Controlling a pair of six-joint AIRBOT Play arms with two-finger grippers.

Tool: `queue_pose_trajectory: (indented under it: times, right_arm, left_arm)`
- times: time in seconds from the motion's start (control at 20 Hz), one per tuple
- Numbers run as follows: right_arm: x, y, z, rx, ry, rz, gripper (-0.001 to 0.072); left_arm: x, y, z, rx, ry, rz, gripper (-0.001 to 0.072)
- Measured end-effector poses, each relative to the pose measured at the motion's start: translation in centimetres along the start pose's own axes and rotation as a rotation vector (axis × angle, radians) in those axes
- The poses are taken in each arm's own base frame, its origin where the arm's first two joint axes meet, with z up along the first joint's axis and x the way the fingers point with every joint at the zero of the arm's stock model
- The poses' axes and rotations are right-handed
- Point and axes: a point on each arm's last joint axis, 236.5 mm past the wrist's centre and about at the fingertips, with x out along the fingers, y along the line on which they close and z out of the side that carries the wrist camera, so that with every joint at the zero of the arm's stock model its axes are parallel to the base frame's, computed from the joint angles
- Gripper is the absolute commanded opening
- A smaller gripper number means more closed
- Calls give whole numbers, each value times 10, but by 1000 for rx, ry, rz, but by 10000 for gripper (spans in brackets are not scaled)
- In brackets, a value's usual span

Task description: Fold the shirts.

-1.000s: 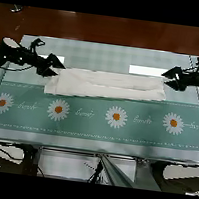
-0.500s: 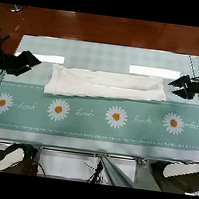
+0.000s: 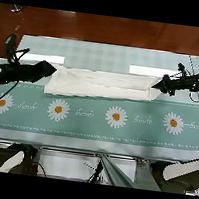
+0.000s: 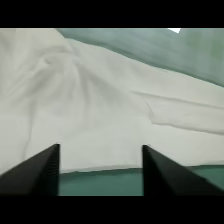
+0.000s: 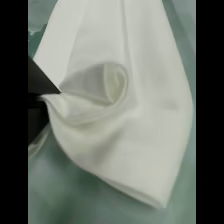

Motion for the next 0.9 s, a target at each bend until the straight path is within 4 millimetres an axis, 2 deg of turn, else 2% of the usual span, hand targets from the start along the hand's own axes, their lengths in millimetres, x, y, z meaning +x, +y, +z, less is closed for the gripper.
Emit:
queue_pose_trajectory:
  times: [0.1, 0.2, 0.35, 0.5, 0.7, 0.9]
  right_arm:
    - [-13, 14, 0, -27, -25, -8, 22]
    - [-36, 25, -6, -68, -56, -50, 21]
    - [-76, 36, -35, -131, -101, -141, 22]
    - [-108, 50, -78, -188, -163, -206, 22]
    - [-129, 75, -131, -221, -261, -205, 22]
    - [-140, 101, -160, -252, -341, -161, 21]
  left_arm:
    - [5, -13, -7, 11, 14, -27, 28]
    - [10, -29, -17, 38, 38, -60, 28]
    - [25, -60, -40, 118, 109, -110, 26]
    - [55, -93, -69, 198, 213, -149, 26]
    - [107, -147, -110, 281, 354, -197, 26]
    - [155, -201, -158, 319, 480, -234, 26]
